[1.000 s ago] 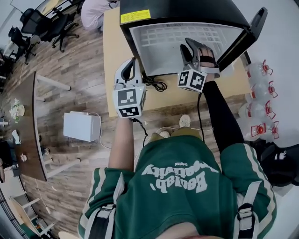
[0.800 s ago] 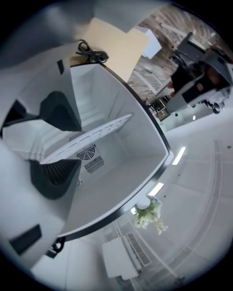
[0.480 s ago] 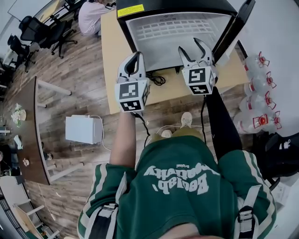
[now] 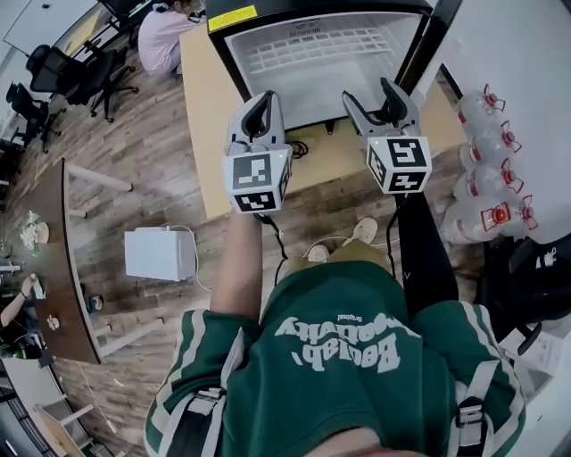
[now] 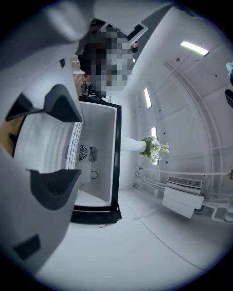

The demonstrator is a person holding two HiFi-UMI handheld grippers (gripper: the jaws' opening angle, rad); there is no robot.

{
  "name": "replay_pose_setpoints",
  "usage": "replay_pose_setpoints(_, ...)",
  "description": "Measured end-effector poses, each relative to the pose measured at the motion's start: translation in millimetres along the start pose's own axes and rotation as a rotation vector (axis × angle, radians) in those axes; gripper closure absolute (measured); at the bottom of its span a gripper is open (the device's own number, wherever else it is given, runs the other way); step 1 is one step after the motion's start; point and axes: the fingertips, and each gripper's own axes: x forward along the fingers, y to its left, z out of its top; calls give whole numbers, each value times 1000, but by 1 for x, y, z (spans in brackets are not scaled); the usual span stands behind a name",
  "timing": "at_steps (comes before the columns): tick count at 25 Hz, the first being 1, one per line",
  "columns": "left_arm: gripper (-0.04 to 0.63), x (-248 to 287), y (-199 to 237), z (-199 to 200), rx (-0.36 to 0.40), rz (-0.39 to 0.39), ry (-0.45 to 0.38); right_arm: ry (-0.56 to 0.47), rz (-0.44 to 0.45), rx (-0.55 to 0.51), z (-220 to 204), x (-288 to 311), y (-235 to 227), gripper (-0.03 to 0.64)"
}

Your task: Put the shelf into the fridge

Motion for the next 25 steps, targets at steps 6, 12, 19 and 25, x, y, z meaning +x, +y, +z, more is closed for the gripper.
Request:
replay_pose_setpoints(6,595,0,-11,5,9,-19,-14,2,-3,77,-9,-20,-5,291)
replay_pose_setpoints(12,595,-3,-15,4,11,-25,-11,-3,-9,63,-8,-29,-8,354)
replay_pose_setpoints(19,595,-6,-22,4,4,-33,-15,14,48,69,-11,-32,-1,464)
replay_pose_setpoints(25,595,-10,-27,4,1,-37,-20,4,43,67,-6,-36,-3,614)
